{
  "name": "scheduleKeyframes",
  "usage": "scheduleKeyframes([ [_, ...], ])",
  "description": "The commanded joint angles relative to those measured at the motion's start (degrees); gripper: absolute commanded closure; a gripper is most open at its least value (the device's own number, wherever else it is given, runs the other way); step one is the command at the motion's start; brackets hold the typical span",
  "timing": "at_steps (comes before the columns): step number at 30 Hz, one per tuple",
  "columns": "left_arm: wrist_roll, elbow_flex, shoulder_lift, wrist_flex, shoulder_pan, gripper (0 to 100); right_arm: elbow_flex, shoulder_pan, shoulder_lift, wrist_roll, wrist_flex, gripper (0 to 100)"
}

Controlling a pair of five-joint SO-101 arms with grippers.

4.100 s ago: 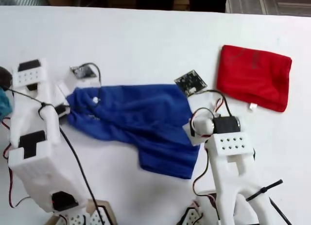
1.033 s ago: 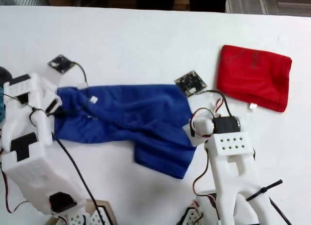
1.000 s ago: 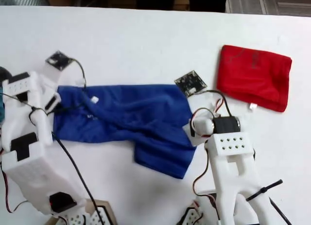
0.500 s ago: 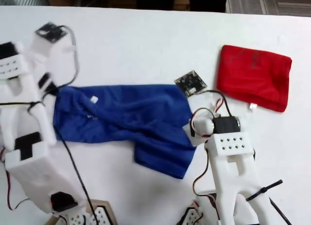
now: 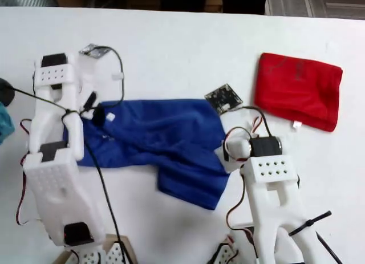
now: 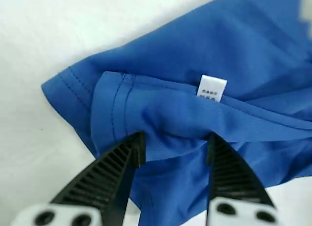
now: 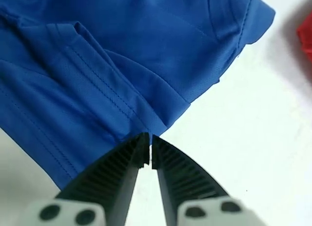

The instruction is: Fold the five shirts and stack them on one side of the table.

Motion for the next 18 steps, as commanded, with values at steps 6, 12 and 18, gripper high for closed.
scheduleKeyframes([
  [6, 1.4, -7.5, -1.9, 1.1, -0.4, 78, -0.6, 0.5, -2.4, -0.2, 0.0, 97.8],
  [12, 13.6, -7.5, -0.1, 0.7, -0.5, 78, -0.6, 0.7, -2.4, -0.2, 0.3, 97.8],
  [18, 20.6, -7.5, 4.7, 1.1, -0.4, 78, -0.6, 0.7, -2.4, -0.2, 0.3, 97.8],
])
